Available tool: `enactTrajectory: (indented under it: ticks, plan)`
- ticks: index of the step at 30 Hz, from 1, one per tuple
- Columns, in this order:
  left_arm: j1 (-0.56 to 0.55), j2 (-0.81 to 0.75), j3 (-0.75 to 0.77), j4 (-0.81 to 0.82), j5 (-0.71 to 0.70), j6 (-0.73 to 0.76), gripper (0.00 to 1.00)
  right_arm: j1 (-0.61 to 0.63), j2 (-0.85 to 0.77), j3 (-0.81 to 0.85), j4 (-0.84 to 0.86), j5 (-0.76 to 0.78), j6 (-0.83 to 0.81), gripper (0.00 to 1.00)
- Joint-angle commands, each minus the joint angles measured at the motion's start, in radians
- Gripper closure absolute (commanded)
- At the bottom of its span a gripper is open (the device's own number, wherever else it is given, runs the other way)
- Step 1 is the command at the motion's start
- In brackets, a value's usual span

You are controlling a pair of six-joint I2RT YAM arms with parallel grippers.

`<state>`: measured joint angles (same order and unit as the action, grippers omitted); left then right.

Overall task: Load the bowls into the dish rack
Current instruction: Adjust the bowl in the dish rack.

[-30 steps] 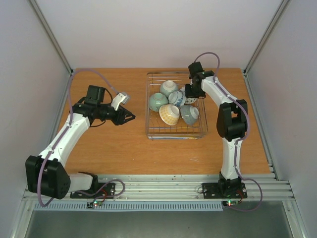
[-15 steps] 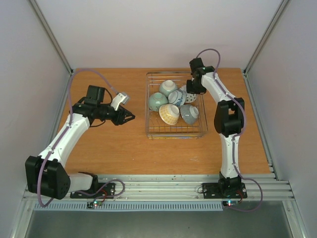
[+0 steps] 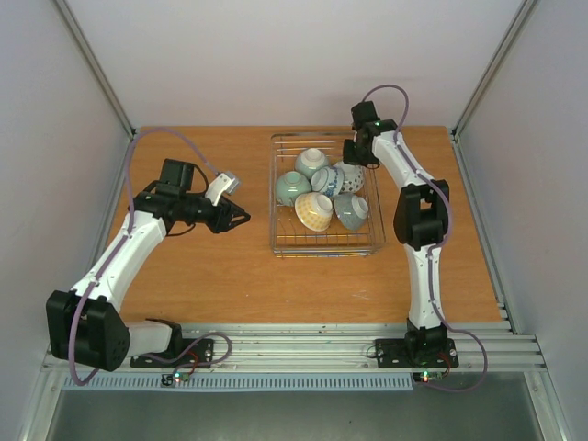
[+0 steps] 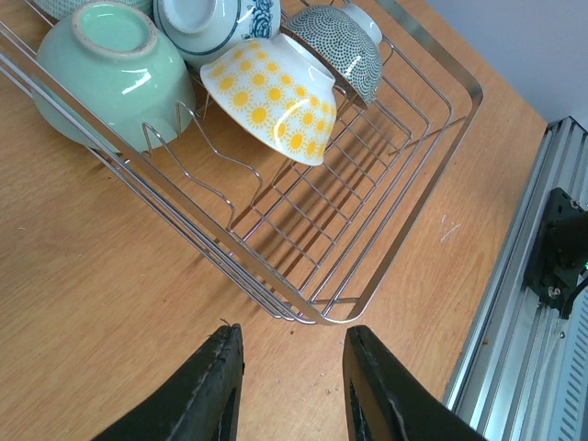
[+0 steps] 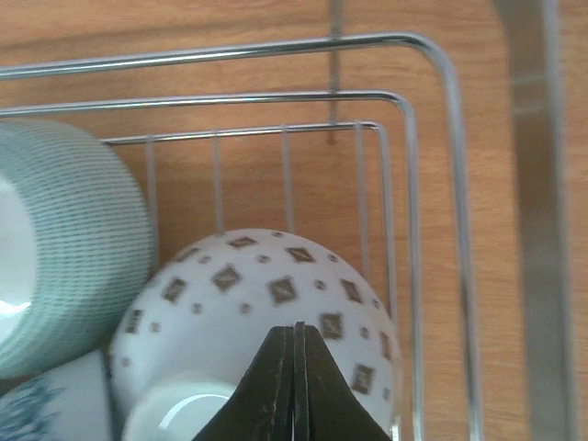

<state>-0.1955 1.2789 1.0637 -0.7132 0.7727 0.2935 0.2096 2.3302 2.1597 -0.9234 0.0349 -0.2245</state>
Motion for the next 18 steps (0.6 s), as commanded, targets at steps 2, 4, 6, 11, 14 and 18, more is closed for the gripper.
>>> enactTrajectory:
  ticks: [2,4,6,11,14,18]
  plan:
    - [0.009,0.003,-0.005,0.021,-0.004,0.016,0.69,0.059,-0.075,-0.008,0.03,-0.079,-0.026,0.98]
    - [0.008,-0.001,-0.007,0.023,-0.004,0.018,0.69,0.075,-0.089,-0.024,0.056,-0.081,-0.034,0.97]
    - [0.008,-0.003,-0.008,0.026,-0.004,0.016,0.69,0.091,-0.086,-0.018,0.068,-0.078,-0.038,0.96]
    - [0.009,-0.001,-0.008,0.024,-0.006,0.016,0.69,0.115,0.02,0.142,-0.016,-0.07,-0.044,0.95]
    - [0.009,-0.006,-0.008,0.025,-0.014,0.016,0.69,0.114,0.105,0.256,-0.051,0.022,-0.043,0.95]
    - [0.008,-0.011,-0.004,0.019,-0.016,0.012,0.69,0.106,0.185,0.373,-0.081,0.015,-0.025,0.95]
